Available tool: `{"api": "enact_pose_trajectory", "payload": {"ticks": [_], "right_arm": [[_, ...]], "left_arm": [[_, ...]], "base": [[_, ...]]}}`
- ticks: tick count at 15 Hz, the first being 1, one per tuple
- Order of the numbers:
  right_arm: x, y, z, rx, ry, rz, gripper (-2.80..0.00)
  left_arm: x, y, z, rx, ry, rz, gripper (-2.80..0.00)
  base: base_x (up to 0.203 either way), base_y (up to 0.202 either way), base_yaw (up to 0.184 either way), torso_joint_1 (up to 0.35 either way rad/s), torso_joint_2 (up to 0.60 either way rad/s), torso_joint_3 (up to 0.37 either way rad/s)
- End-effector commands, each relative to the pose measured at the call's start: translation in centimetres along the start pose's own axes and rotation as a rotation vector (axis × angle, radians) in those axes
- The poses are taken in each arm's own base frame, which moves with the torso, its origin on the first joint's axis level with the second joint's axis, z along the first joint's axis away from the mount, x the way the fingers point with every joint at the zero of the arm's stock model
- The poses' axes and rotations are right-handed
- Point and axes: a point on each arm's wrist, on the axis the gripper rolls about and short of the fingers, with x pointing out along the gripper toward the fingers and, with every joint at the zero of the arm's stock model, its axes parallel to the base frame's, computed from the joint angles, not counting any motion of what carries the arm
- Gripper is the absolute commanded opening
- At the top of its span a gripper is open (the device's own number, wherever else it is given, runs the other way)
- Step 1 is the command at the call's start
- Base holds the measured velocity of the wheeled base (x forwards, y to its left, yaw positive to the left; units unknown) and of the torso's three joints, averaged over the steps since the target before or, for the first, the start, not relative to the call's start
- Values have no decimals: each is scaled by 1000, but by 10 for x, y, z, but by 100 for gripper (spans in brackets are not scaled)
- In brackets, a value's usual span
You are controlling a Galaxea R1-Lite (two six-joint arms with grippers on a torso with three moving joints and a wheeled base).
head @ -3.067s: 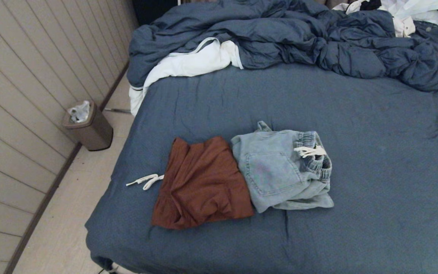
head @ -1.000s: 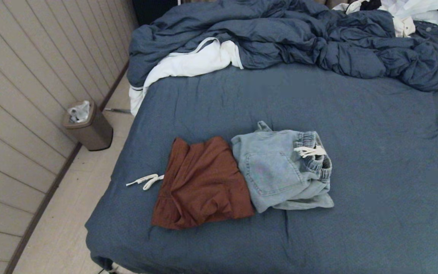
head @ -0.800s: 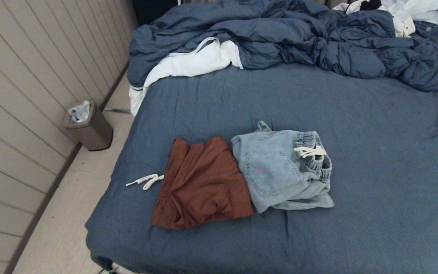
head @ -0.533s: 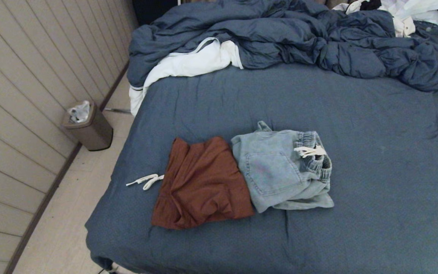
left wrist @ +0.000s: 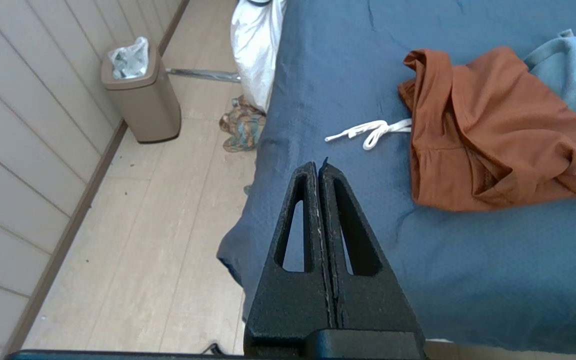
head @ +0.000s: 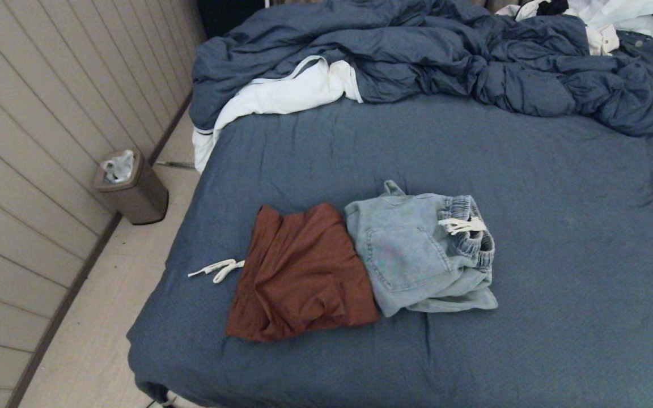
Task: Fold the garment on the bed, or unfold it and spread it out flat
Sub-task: Unford the brown shorts
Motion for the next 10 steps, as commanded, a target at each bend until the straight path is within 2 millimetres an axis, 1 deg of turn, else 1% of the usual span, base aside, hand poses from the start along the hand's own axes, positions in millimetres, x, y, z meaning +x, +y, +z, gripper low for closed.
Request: {"api": "enact_pose_trajectory", "payload": {"ticks": [1, 10], "right_arm": [[0, 0, 0, -1, 2, 2, -280], [0, 0, 0, -1, 3, 1, -280]], "left_arm": [[0, 0, 0, 0, -1, 0, -280], [0, 0, 0, 0, -1, 0, -280]], "base": [[0, 0, 0, 0, 0, 0], [0, 0, 0, 0, 0, 0]]}}
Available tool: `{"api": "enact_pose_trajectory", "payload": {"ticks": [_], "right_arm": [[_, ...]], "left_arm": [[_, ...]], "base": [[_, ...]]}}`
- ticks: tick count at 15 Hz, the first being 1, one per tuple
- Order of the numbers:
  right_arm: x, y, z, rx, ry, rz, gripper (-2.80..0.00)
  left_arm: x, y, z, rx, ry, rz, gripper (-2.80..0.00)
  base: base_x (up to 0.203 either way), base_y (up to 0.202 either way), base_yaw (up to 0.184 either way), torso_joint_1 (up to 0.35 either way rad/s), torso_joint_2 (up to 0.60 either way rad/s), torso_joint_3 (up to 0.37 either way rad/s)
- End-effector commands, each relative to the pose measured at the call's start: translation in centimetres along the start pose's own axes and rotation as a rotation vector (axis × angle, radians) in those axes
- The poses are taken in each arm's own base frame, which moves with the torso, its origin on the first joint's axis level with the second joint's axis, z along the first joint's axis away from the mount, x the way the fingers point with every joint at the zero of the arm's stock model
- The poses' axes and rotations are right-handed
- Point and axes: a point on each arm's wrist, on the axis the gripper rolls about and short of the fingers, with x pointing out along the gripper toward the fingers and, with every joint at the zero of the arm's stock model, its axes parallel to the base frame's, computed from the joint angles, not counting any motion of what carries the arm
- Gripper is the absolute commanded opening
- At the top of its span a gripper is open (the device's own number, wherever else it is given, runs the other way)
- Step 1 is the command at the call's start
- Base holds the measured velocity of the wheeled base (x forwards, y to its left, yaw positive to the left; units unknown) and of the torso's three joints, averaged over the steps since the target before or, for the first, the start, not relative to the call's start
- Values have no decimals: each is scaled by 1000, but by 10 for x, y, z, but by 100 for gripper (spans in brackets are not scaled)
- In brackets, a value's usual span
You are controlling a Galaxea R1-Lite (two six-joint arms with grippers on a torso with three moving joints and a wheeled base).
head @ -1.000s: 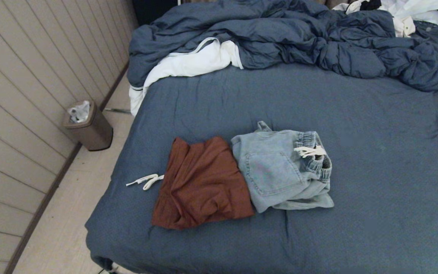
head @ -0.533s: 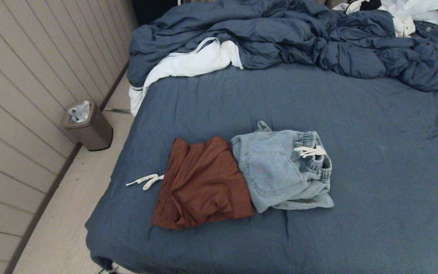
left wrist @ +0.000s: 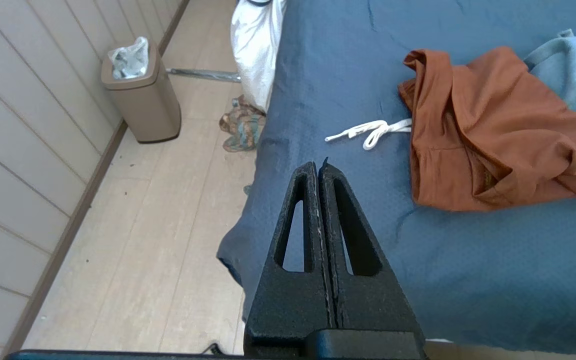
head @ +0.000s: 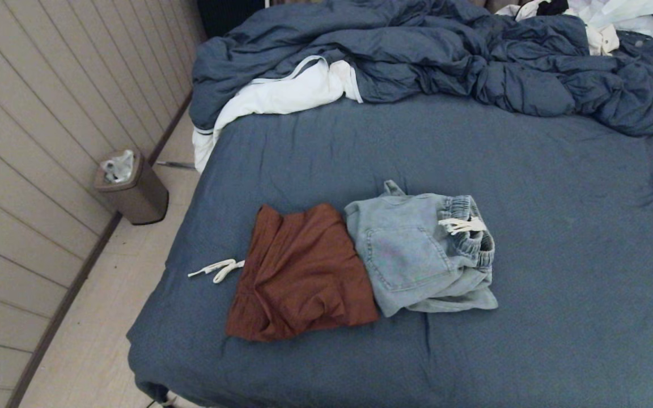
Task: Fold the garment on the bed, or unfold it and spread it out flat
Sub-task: Unford the brown shorts
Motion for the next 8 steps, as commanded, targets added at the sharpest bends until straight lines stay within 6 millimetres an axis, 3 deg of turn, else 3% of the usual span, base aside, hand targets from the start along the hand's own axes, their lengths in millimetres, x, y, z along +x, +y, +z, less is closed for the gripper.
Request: {"api": "enact_pose_trajectory", "payload": {"ticks": [1, 8], "right_arm": [[0, 0, 0, -1, 2, 2, -280], [0, 0, 0, 3, 3, -1, -280]], "left_arm": [[0, 0, 0, 0, -1, 0, -280], [0, 0, 0, 0, -1, 0, -280]], "base": [[0, 0, 0, 0, 0, 0], [0, 0, 0, 0, 0, 0]]}}
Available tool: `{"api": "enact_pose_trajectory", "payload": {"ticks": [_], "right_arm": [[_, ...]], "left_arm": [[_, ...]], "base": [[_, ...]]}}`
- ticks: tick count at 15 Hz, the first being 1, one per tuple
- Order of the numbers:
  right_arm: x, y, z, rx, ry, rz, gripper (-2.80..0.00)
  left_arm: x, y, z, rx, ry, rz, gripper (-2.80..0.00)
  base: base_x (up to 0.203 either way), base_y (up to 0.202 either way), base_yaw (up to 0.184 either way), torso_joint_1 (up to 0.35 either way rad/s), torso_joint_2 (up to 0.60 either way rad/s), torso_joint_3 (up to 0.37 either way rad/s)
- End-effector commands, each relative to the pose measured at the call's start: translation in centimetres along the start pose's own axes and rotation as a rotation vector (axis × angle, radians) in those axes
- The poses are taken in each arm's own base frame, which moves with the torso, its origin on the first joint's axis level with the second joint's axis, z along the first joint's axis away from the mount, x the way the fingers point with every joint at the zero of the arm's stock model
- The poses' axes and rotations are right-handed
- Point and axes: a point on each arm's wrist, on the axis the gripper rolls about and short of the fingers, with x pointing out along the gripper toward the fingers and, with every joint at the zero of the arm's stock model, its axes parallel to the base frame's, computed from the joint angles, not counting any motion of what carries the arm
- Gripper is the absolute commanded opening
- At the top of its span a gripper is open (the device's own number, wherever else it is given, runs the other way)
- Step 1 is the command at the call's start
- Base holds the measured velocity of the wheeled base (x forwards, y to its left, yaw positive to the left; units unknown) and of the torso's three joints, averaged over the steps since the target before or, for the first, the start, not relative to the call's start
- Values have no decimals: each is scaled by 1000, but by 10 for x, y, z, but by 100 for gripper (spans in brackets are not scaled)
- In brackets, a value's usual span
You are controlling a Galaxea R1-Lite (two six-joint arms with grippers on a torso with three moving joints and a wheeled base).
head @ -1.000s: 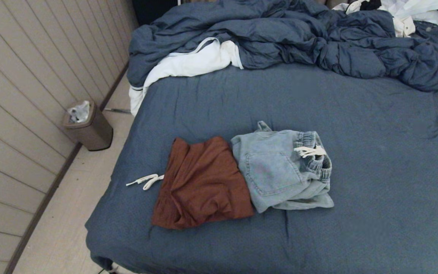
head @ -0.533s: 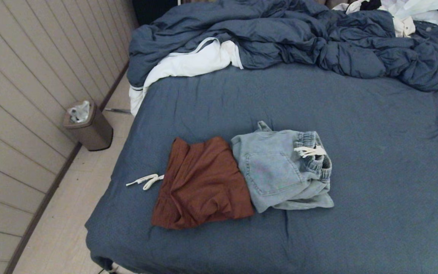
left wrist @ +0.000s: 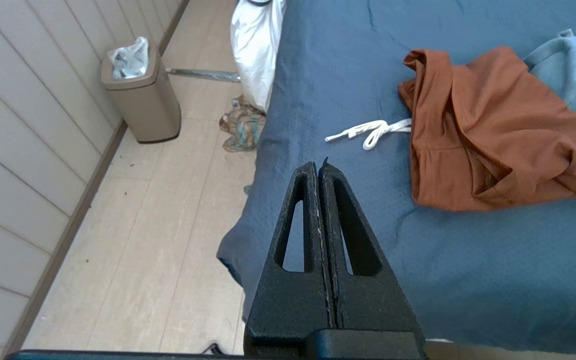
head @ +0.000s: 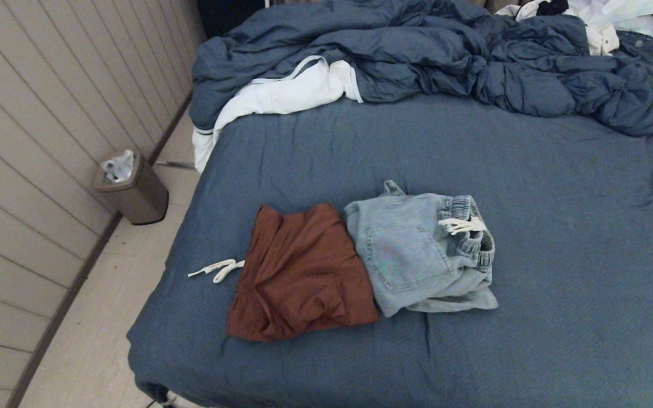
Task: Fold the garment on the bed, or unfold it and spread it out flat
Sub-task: Unford the brown shorts
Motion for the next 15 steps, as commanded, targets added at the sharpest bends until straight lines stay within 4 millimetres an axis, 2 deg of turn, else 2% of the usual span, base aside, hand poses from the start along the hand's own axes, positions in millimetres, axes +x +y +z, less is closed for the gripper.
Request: {"api": "enact_pose_trajectory", "payload": {"ticks": [1, 15], "right_arm": [[0, 0, 0, -1, 2, 1, -280], [0, 0, 0, 1, 4, 0, -280]], "left_arm": [[0, 0, 0, 0, -2, 0, -280], [0, 0, 0, 0, -2, 0, -280]], "base": [[0, 0, 0, 0, 0, 0], [0, 0, 0, 0, 0, 0]]}}
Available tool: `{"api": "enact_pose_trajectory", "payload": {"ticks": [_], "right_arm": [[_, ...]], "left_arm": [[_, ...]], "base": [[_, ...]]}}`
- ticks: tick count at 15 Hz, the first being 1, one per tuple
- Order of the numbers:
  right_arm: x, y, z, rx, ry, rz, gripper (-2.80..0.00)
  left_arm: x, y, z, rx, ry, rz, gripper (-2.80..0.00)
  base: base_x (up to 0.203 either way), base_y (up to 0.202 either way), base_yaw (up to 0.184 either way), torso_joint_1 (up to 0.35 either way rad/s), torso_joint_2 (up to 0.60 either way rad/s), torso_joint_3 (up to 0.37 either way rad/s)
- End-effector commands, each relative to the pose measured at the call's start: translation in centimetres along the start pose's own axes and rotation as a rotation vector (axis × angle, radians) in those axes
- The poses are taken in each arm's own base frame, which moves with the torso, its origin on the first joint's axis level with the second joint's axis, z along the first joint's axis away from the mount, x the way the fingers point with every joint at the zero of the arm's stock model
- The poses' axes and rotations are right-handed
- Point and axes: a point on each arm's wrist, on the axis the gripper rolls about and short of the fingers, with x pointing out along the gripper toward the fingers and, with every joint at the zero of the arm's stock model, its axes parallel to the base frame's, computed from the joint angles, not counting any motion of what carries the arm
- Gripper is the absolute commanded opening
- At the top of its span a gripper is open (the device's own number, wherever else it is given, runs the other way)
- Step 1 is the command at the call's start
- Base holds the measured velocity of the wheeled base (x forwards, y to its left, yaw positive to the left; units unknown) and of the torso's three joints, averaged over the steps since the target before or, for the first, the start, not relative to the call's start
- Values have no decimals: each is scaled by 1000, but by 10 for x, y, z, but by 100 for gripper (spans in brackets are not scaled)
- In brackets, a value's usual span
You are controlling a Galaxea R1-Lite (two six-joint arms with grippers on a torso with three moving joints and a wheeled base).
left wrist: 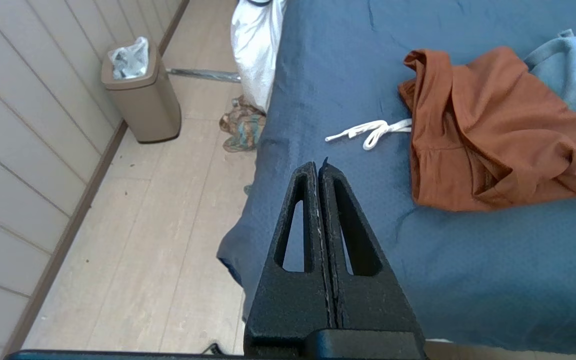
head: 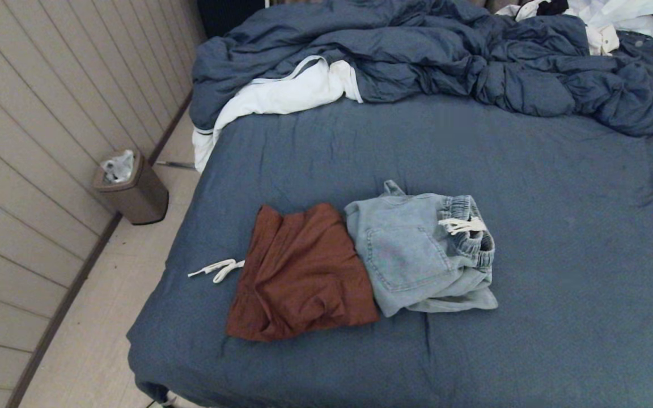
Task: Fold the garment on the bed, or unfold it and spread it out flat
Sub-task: Unford the brown shorts
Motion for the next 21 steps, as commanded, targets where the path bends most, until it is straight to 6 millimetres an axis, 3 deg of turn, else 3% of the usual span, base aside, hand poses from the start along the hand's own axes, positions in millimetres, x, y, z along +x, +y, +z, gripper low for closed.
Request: {"api": "enact_pose_trajectory", "payload": {"ticks": [1, 9, 12, 14, 17, 21], "right_arm": [[0, 0, 0, -3, 4, 1, -280], [-3, 0, 4, -14, 22, 0, -280], [-13, 0, 43, -14, 16, 27, -280], [-8, -1, 73, -8, 53, 46, -280], [21, -1, 117, 54, 146, 113, -280], [99, 0, 163, 151, 279, 172, -280]], "left_arm": [[0, 0, 0, 1, -1, 0, -280], [0, 0, -2, 6, 15, 6, -280], [0, 0, -1, 14, 47, 7, -280], [2, 0, 30, 12, 47, 1, -280], [24, 1, 69, -1, 134, -22, -280], [80, 1, 99, -87, 304, -96, -280]], "base": [[0, 0, 0, 0, 0, 0], [0, 0, 0, 0, 0, 0], [0, 0, 0, 0, 0, 0], [0, 0, 0, 0, 0, 0], [0, 0, 0, 0, 0, 0], [0, 0, 0, 0, 0, 0]]}}
